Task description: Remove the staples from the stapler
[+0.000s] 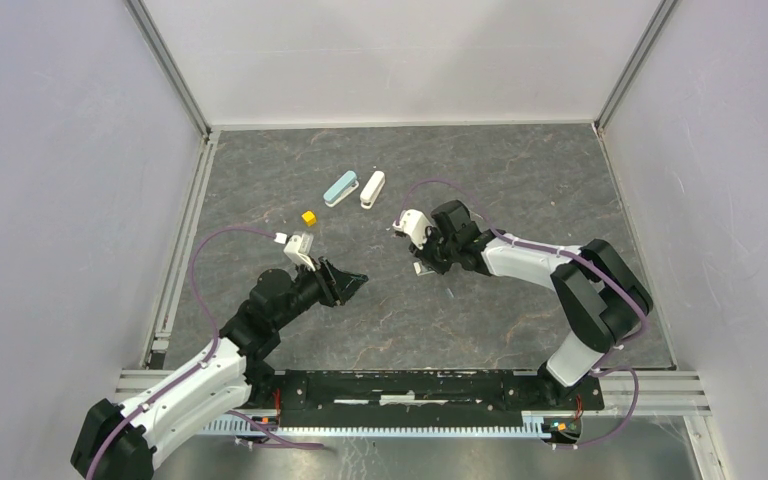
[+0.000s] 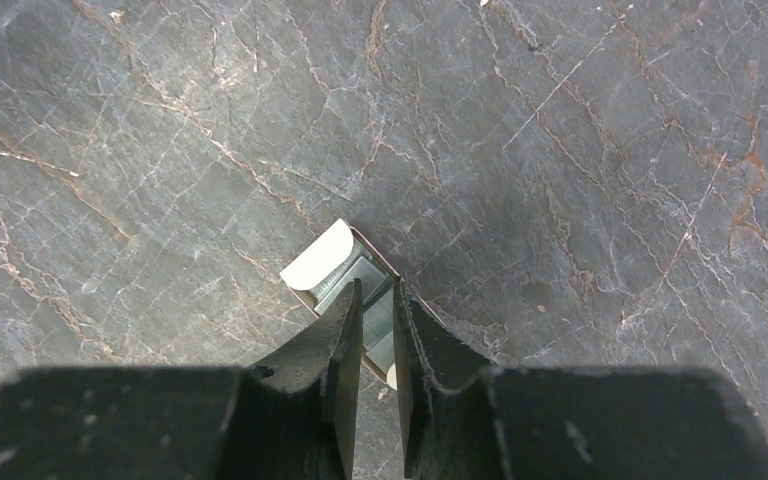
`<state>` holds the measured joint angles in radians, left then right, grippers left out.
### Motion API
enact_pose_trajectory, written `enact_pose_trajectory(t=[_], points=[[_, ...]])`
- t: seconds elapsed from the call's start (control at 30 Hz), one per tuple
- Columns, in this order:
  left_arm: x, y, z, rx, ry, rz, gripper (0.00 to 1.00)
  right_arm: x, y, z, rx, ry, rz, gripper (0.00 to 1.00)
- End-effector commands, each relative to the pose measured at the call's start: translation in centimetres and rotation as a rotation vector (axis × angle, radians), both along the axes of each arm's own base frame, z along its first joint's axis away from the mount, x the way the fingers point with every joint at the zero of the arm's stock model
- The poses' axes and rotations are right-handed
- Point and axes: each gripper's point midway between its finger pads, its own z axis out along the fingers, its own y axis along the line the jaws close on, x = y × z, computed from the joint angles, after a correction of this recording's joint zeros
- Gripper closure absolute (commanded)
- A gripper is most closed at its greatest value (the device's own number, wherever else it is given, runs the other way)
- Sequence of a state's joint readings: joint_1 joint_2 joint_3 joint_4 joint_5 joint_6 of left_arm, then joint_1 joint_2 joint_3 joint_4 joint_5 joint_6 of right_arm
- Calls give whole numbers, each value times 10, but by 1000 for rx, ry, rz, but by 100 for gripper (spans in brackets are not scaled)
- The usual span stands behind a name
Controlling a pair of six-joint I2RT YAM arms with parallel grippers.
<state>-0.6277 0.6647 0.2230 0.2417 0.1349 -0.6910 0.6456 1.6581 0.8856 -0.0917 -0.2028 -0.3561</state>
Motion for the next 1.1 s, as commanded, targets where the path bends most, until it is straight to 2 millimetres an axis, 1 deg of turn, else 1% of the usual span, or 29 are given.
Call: enact_pose_trajectory(t=[0.0,0.67,0.83,1.0,1.07], points=[[2,-2,14,-53,-22,7,45,1,6,2,3,-8,17,77],[4,-2,15,-50,-23,7,45,-2,13,2,-27,-34,38,76],[4,-2,15,-49,-24,7,45,-4,16,7,-7,-36,47,76],[3,-2,16,-52,-25,7,45,3,13,19,-8,-83,23,76],[3,-2,15,-51,-25,8,45,6,10,21,-16,-96,12,76]])
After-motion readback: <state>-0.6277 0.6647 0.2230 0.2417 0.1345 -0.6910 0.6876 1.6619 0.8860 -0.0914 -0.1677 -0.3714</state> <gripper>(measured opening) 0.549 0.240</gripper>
